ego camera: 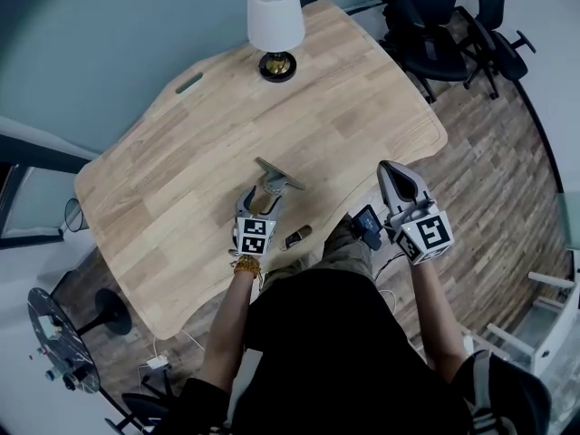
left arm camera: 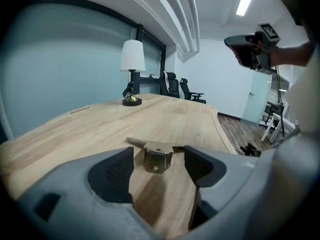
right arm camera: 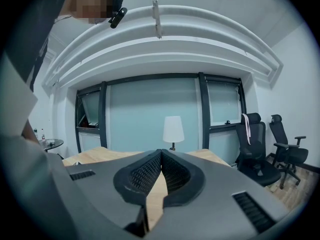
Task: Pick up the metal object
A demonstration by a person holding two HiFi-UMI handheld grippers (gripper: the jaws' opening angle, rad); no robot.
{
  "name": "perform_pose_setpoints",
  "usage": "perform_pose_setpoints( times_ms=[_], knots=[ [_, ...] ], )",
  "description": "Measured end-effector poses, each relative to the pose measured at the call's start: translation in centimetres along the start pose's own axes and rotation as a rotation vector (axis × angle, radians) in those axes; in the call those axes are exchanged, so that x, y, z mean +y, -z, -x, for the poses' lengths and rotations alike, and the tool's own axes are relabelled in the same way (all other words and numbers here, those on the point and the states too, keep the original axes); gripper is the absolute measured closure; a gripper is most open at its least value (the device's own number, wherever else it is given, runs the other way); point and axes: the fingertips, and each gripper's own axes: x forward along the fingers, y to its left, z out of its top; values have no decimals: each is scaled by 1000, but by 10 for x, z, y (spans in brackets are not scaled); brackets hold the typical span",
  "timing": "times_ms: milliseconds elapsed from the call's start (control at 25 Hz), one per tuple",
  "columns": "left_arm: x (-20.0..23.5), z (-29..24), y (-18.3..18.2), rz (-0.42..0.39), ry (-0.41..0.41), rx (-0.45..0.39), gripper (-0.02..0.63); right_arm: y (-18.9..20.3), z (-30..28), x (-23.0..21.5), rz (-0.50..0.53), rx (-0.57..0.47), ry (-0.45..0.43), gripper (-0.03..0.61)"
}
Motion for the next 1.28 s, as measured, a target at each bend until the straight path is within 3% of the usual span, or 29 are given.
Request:
perform_pose_setpoints(
  times_ms=[440, 800, 1280],
  knots=[
    [0, -30, 47, 14, 27, 131, 276, 4, 1, -12, -33, 20, 34, 578],
    [1, -55, 42, -16, 22, 177, 273, 7, 3, -17, -41, 18, 48, 578],
    [0, -73, 24, -25, 21, 169, 289, 3, 1, -14, -16, 25, 49, 578]
  ],
)
